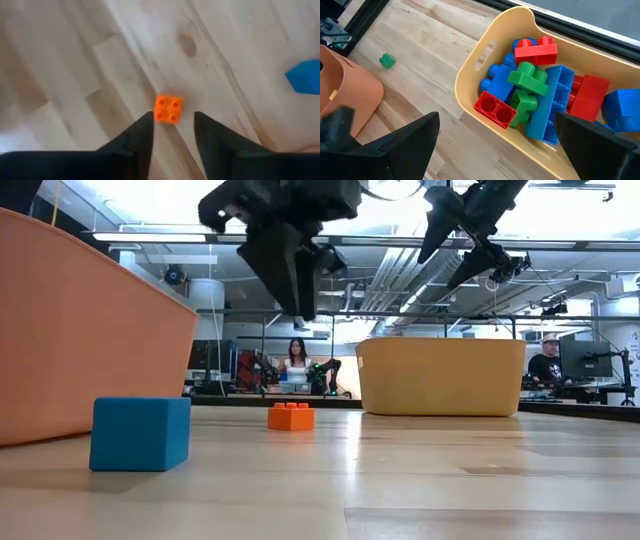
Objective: Sort blocks by size
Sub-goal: Put the orange game piece into the orange bin
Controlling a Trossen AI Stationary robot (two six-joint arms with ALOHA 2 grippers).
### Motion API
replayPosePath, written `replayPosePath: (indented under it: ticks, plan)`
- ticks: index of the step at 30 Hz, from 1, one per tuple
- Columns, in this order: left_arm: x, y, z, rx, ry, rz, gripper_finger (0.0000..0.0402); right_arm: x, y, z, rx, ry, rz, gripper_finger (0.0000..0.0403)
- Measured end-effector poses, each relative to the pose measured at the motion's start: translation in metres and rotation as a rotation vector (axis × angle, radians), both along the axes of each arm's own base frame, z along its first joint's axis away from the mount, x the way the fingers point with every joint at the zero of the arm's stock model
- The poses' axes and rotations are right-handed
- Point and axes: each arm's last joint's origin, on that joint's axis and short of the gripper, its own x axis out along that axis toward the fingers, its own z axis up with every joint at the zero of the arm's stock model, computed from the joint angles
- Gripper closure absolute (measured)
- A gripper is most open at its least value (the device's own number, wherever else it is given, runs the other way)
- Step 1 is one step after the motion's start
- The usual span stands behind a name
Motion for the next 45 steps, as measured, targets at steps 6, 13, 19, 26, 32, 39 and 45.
replayPosePath:
  ticks: [6, 13, 19, 26, 32, 39, 45]
  plan:
    - [0.012, -0.022, -0.026, 0.088, 0.004, -0.076, 0.0182, 0.000, 0.000, 0.000, -0.004, 0.003, 0.006, 0.0013]
    - [0.018, -0.029, -0.060, 0.117, 0.097, -0.040, 0.0122, 0.000, 0.000, 0.000, -0.005, 0.004, 0.006, 0.0013]
    - [0.022, -0.019, -0.078, 0.121, 0.150, 0.037, 0.0119, 0.000, 0.000, 0.000, -0.006, 0.005, 0.008, 0.0013]
    - [0.025, -0.016, -0.101, 0.129, 0.208, 0.020, 0.0119, 0.000, 0.000, 0.000, -0.006, 0.005, 0.008, 0.0013]
    - [0.026, -0.018, -0.104, 0.119, 0.212, 0.003, 0.0132, 0.000, 0.000, 0.000, -0.006, 0.005, 0.008, 0.0013]
    - [0.024, -0.018, -0.099, 0.121, 0.211, 0.018, 0.0310, 0.000, 0.000, 0.000, -0.015, 0.010, 0.020, 0.0013]
    - [0.016, 0.016, -0.047, 0.136, 0.103, 0.150, 0.0310, 0.000, 0.000, 0.000, -0.020, 0.012, 0.025, 0.0013]
